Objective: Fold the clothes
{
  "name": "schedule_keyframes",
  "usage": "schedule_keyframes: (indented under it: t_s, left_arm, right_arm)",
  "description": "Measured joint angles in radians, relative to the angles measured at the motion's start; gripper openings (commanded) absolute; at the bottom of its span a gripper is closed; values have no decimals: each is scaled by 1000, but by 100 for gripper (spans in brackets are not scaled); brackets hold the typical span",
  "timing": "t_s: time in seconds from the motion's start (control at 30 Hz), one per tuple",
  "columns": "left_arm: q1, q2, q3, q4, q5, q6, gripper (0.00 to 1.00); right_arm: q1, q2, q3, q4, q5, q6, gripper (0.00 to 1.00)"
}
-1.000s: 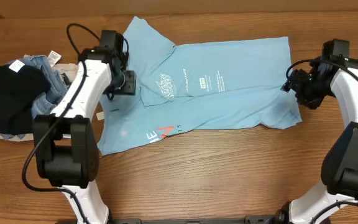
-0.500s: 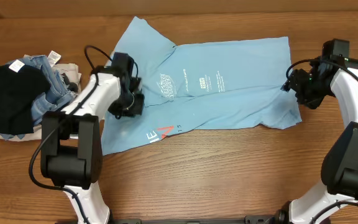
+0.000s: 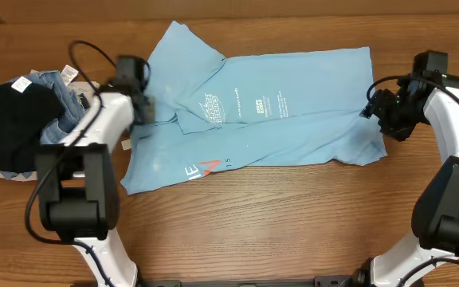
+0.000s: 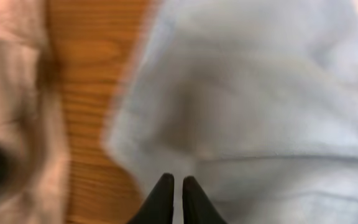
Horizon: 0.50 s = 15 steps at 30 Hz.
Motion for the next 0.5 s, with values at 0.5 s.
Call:
schedule_keyframes:
  t_s: [0.5]
  left_arm:
    - [-185,-7,15,-182,367,332,4]
  right_arm:
    - [0,0,0,4,0,0,68]
